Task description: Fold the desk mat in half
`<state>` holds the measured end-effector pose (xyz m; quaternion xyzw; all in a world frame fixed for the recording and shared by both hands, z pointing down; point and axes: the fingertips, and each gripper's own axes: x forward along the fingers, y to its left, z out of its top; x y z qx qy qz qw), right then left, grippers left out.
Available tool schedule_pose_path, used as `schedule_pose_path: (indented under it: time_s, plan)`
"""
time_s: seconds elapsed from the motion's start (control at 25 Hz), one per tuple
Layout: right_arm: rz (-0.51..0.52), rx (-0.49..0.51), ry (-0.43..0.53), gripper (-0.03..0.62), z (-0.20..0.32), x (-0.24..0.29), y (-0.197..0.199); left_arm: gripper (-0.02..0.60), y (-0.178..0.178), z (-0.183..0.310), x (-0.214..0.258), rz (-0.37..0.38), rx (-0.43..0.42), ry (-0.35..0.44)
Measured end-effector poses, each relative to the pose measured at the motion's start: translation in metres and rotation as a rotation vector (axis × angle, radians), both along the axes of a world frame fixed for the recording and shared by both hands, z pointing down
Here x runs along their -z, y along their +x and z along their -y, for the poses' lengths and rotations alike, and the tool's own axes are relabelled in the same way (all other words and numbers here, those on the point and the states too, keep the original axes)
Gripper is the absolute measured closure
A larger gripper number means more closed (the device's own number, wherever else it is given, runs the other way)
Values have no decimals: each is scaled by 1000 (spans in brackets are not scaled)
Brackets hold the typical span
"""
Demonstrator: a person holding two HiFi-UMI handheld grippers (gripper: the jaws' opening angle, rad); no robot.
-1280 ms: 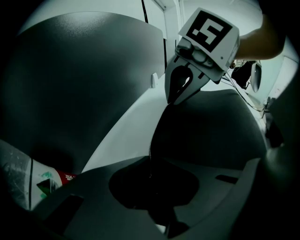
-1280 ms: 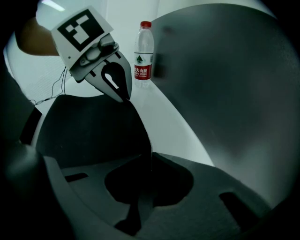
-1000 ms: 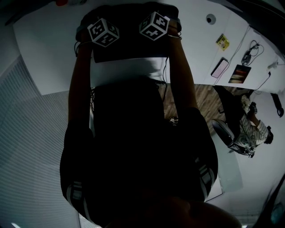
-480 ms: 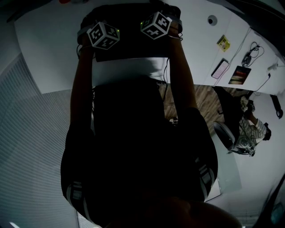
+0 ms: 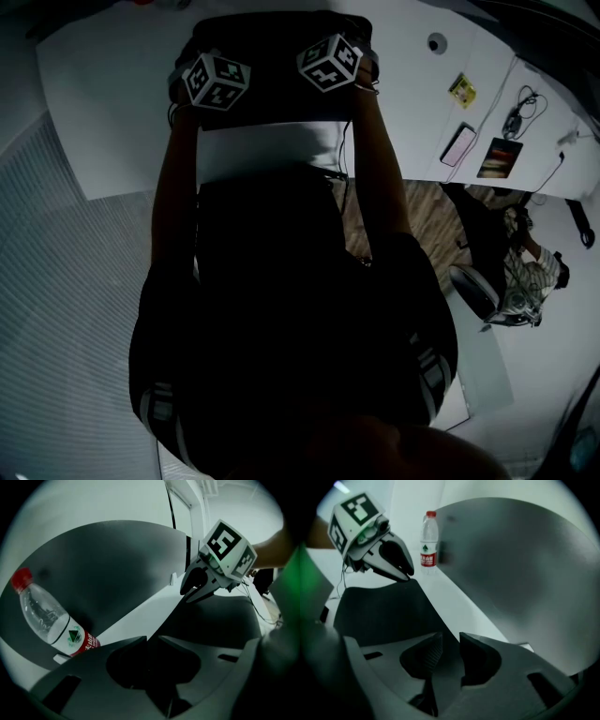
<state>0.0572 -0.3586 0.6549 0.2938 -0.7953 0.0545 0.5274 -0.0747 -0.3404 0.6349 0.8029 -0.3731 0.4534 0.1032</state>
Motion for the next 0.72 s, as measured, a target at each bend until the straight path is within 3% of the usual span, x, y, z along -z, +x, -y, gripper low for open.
schedule_pose_path:
  time_s: [0.44,0.72]
  plan:
    - [167,-233,-41,583,-25,28,12,572,5,-27,26,-70,76,3]
    - [264,-365,-65,592,-50,36,17,577,13,-50,31,-138,150,-27]
